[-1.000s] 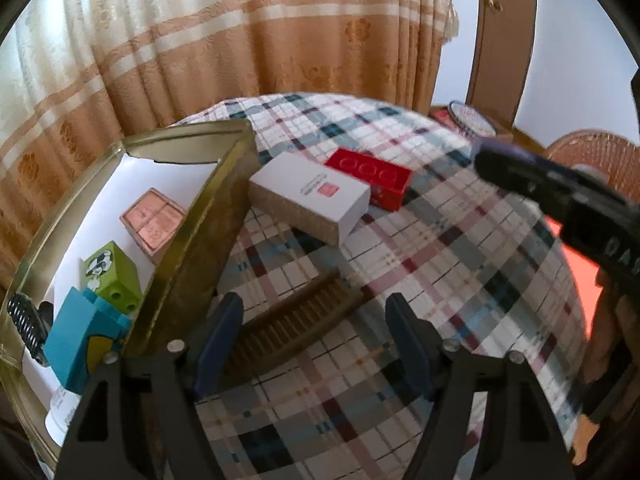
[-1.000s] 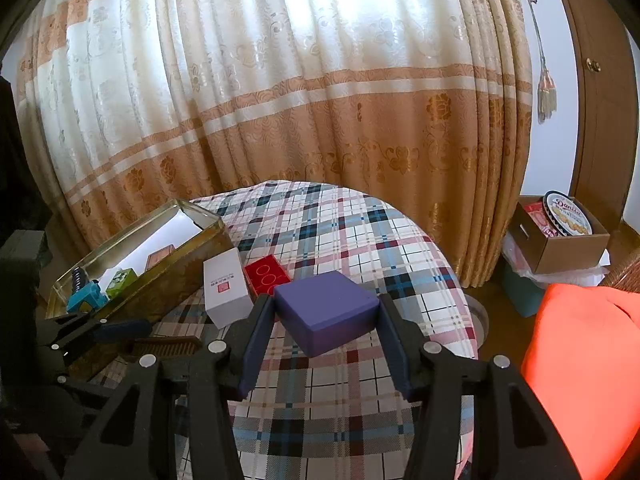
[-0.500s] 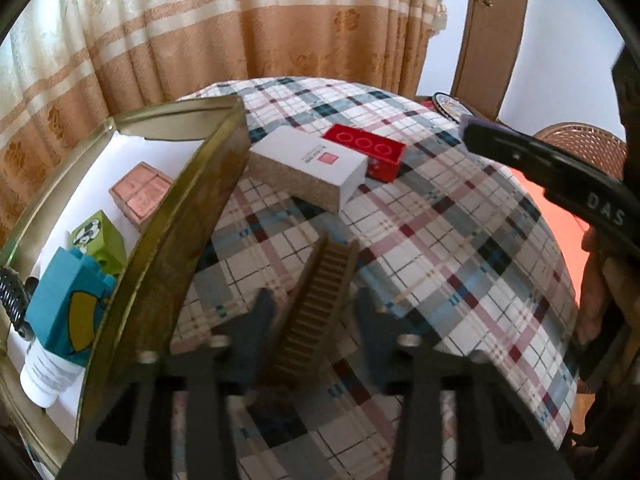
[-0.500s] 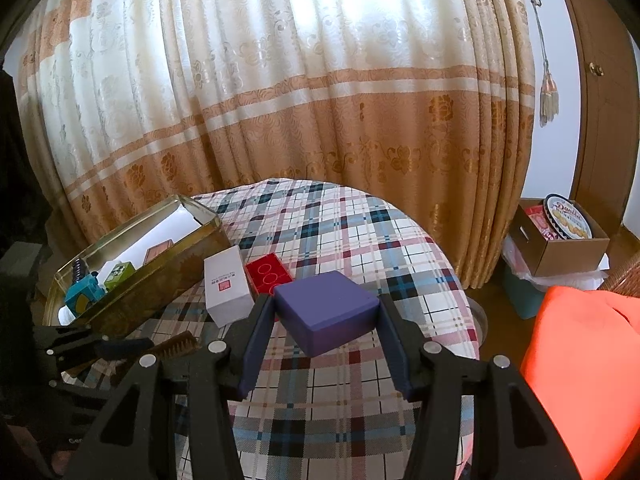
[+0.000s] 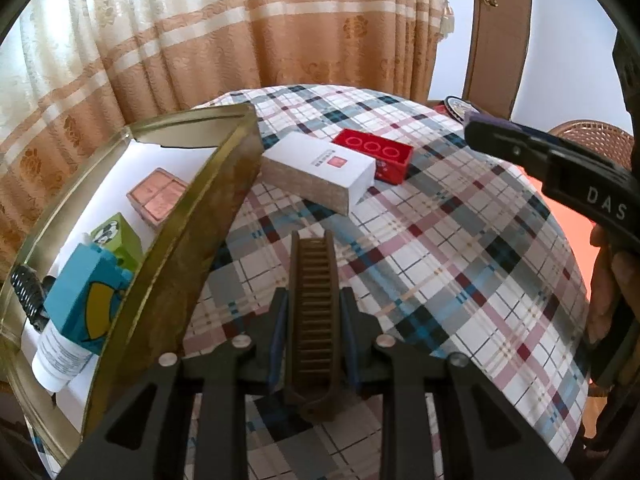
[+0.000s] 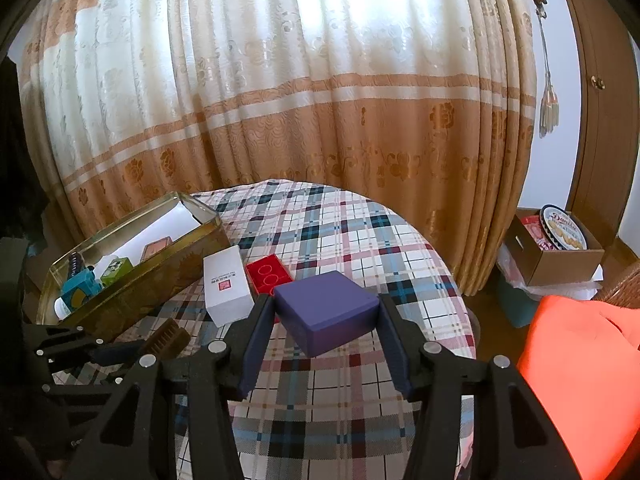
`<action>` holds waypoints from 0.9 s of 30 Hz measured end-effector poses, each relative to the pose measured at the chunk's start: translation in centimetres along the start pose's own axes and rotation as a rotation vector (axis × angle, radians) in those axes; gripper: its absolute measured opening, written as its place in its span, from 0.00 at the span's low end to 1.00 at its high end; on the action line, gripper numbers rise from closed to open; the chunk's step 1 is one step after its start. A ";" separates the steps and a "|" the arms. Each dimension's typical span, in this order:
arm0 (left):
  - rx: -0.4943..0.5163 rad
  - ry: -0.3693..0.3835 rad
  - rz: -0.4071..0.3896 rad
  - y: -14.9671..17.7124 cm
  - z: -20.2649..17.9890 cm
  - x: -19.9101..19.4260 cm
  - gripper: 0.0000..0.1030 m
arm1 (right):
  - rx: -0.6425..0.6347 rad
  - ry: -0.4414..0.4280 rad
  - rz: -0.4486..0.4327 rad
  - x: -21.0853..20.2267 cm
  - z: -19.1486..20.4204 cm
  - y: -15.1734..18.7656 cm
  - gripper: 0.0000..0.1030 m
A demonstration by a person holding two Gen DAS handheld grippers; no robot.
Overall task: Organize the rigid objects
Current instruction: 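Lift the comb and purple cube with both grippers toward the tray, then carry the comb and purple cube with both grippers over the gold tray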
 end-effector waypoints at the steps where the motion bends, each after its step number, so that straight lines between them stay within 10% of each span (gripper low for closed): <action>1: -0.002 -0.002 -0.002 0.0 0.1 0.0 0.23 | -0.002 0.002 -0.001 0.0 0.0 0.0 0.52; 27: -0.037 -0.049 -0.098 -0.5 1.0 -1.6 0.23 | -0.033 0.015 -0.037 -0.7 0.5 -0.4 0.52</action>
Point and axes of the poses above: each gripper's, at about its wrist camera, not at the fingertips, and x roughly the way its jaws point, z to its left, y to its underside, the point moved 4 cm from there along x, roughly the way its jaws point, and after that the axes turned 7 degrees about -z, right-handed, at the moved point
